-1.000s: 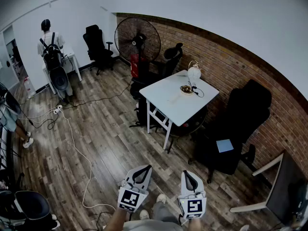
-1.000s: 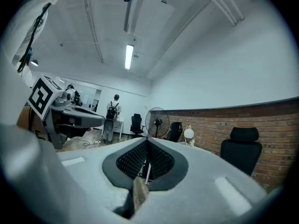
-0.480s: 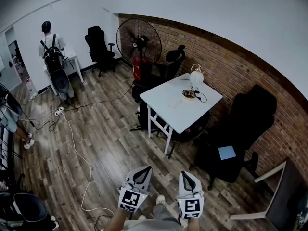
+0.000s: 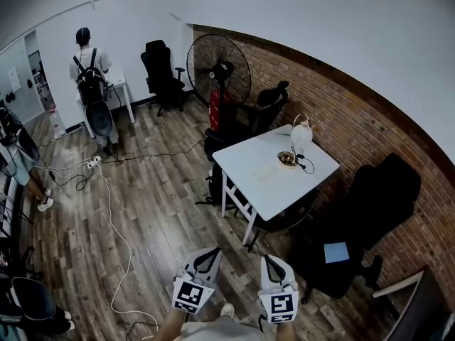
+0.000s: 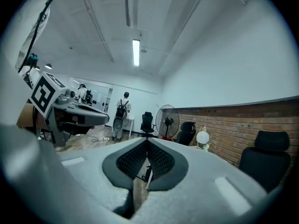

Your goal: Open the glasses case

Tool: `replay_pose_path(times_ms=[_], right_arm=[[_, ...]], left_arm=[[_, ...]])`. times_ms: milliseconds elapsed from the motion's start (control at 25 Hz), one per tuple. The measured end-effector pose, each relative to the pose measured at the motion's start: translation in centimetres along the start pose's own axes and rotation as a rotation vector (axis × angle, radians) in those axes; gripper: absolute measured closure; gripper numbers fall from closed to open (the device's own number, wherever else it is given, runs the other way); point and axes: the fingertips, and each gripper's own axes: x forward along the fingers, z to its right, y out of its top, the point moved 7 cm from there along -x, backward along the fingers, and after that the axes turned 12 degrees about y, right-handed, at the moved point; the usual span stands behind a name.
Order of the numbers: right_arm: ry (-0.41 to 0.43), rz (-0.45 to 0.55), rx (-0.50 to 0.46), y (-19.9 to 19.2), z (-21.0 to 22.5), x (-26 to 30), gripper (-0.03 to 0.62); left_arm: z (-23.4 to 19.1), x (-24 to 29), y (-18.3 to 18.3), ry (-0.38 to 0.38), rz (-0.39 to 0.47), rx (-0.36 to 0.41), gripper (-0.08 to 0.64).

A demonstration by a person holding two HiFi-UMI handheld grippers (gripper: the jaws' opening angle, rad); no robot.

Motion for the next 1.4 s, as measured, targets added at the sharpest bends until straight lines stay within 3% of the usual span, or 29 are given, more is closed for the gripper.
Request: replay_pose_path(times_ms=[320,480,640,840,1080,1240,1400], right_arm=[[0.042,0.032,0.015,-0.6,5.4,1.6,0.586],[0.038,0.011,0.077,-0.7,7.5,2.0,0.586],[0.054,0.044,0.065,-1.2,9.2,2.9,0.586],[0.066,0.013,0.100,-0.9,10.1,4.0,0.586],[0.070,0.056,0.060,-1.7,11.6,5.6,0.586],[0.048,0.012,0.113,-1.5,13.1,7.1,0.586],[0.038,0.014,0.079,-1.7,14.7,9.4,0.586]], left_arm=[[1.5,4.8,1.0,0.030,-0.007,0.013,0.558],[2.4,6.5,1.5,0.035,-0.009,0.018,0.558],[2.6,7.9,1.8,0.044,-0.013,0.019,0.558],[2.3,9.3,1.9,0.059,-0.006,0.014,0.558],[1.8,11.6,1.4,0.070,0.000,0.012,0.558],[1.2,13.9,1.1,0.064,0.002,0.016,0.558],[-0.3,16.1,1.0,0.067,0.003,0.014,0.557]])
